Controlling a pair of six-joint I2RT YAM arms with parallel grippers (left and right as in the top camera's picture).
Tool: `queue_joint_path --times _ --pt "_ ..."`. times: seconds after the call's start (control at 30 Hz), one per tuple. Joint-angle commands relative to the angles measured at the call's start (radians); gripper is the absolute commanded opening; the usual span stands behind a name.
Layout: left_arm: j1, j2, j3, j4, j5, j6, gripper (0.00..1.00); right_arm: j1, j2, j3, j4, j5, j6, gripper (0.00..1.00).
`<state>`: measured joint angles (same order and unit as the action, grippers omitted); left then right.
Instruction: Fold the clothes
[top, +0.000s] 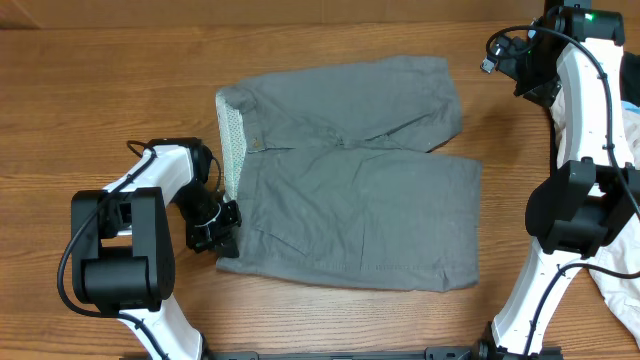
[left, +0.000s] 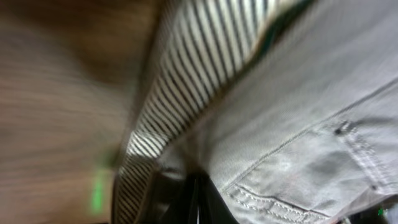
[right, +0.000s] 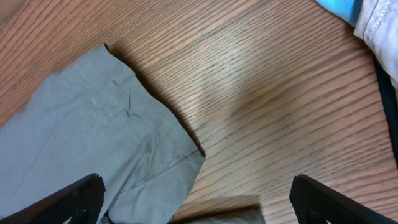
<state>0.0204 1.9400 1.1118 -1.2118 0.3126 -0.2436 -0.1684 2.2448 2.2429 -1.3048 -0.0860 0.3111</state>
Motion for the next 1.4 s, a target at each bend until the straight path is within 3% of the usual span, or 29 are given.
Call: queue_joint_path --times 0.0,0.13,0.27,0.53,0.77,1.37 --pt "0.001 -0.001 -0.008 -0.023 0.058 0.076 0.04 0.003 -0.032 0.021 0.001 0.003 0.003 1.0" --pt "-0.001 -0.001 -0.012 -0.111 0.076 0.101 0.04 0.003 -0.032 0.021 0.001 0.003 0.003 1.0" --pt "-0.001 -0.003 -0.018 -0.185 -0.018 0.083 0.04 0.003 -0.032 0.021 0.001 0.003 0.003 1.0" --pt "0.01 -0.038 -0.004 -0.11 -0.031 -0.016 0.04 0.003 -0.032 0.021 0.001 0.003 0.003 1.0" --pt "-0.015 -0.225 0.028 -0.121 -0.113 -0.091 0.04 0.003 -0.032 0.021 0.001 0.003 0.003 1.0" --pt "-0.067 -0.251 -0.097 0.031 -0.129 -0.093 0.04 0.003 -0.032 0.021 0.001 0.003 0.003 1.0"
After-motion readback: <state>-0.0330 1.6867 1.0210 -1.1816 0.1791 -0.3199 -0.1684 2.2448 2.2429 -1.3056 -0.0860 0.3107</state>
